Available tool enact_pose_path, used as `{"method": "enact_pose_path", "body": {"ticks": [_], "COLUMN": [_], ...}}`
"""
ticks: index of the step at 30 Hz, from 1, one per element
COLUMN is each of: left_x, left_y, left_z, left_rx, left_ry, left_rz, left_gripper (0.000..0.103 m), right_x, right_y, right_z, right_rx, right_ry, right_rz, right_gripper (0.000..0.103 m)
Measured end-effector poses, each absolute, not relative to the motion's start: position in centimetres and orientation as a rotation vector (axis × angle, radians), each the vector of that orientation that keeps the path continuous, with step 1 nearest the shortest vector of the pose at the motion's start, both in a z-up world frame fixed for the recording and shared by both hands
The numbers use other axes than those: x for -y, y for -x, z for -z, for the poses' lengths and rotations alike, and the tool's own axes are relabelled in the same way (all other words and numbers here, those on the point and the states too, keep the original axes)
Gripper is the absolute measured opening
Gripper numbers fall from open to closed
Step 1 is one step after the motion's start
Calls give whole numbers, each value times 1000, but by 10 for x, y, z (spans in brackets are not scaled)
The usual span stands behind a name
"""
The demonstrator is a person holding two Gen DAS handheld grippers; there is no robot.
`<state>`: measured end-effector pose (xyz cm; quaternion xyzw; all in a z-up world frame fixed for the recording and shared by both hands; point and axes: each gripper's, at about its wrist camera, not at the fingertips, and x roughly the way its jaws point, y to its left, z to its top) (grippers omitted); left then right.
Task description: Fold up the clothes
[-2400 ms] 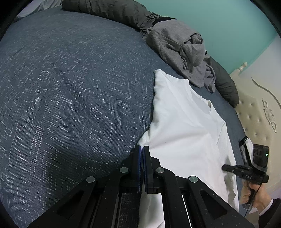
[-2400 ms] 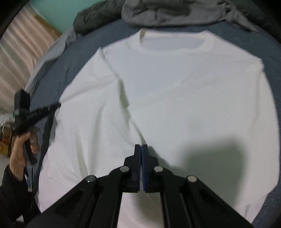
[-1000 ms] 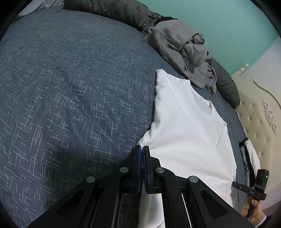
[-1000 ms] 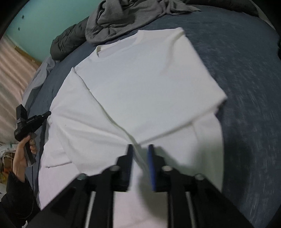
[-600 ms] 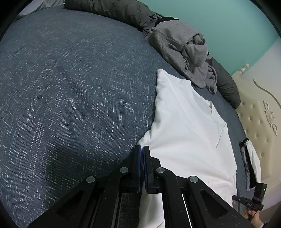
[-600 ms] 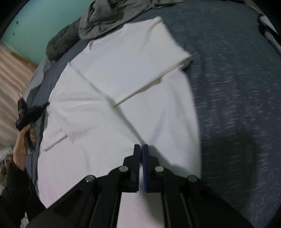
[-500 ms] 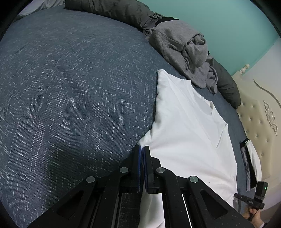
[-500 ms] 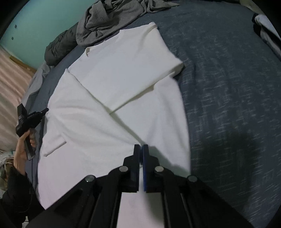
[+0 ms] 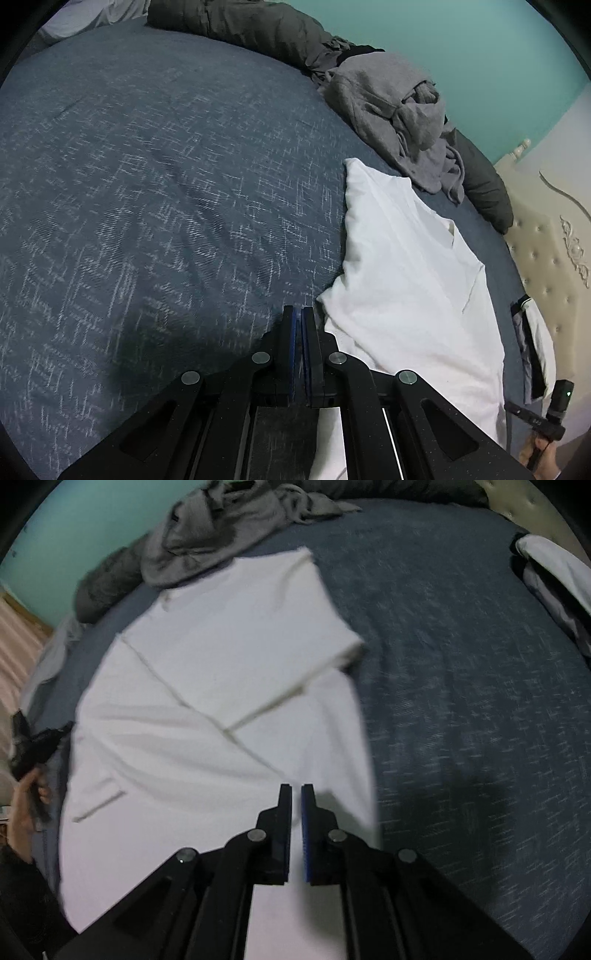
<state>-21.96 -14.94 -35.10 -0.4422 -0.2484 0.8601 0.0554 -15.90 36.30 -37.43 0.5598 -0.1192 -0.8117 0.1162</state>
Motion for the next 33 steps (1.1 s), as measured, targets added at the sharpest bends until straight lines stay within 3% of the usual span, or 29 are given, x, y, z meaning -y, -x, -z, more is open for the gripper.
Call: {"method": "enact_pose_path", "body": {"ticks": [12,22,28,30,33], "left_x": [146,146,130,125,117], "left_y": [179,108,66,53,36], "left_z": [324,302,288,287,292], "left_rx": [672,587,421,372,318], "left_ry": [1306,1388,1490,1521,1591], "left_rz": [-2628,-2612,-2544,-2508,-2434], "left_gripper": [4,4,6,14,18], "right_x": [-323,-336,-350,-359,-374], "right_y": [137,109,87,74,57], "right_z": [381,391,373,364,351], "right_rx": [307,412,528,528,547], "right_ry": [-1650,-1669,-1654,-1656,-1672], "right_rz": [2305,2288,2308,2304,2308], "right_gripper": [4,5,5,12,29]}}
